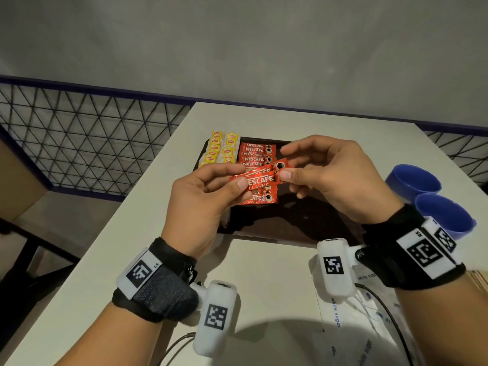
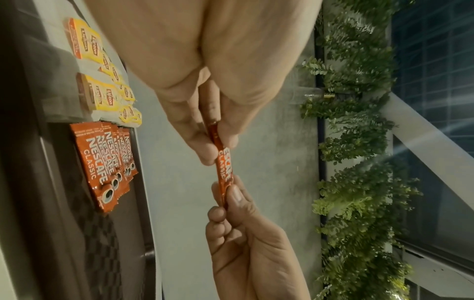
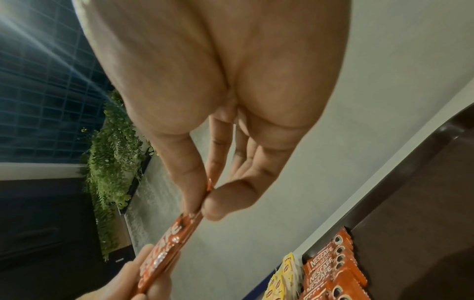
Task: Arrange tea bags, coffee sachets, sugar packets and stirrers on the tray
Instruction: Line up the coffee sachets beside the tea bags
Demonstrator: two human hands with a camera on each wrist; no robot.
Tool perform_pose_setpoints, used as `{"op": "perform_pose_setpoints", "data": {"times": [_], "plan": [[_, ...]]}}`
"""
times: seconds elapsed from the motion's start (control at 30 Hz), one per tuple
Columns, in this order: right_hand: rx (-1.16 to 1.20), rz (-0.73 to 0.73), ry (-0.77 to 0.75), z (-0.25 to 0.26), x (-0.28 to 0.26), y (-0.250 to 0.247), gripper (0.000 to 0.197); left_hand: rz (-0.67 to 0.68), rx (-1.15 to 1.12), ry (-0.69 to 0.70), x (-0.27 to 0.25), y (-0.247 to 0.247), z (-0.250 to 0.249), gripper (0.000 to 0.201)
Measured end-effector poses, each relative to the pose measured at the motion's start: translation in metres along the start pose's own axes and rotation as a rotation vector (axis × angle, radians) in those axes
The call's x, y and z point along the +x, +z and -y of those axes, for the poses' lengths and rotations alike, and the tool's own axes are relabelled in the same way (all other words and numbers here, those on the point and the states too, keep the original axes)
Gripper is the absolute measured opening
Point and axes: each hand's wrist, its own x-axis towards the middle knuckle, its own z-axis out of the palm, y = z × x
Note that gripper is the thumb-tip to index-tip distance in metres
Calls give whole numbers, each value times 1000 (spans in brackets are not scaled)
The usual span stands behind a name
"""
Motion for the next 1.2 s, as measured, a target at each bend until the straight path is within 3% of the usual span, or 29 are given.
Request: {"op": "perform_pose_setpoints", "data": {"times": [0.1,0.23,0.53,0.8,1.2], "plan": [[3,24,-10,2,0,0,43,-5,52,5,1,-2,1,18],[-95,50,32,2,-3,-3,27,17,93,11,1,-4,0,24],[-100,52,73,-3,-5,2,22,17,94,9,0,-5,-9,31],[-392,165,287,-21,40,-6,16,-194,107,84,11,-11,-9,23],[-486,254,409,-36,59,19,25,-237,50,-8,11,-12,-12,21]]}}
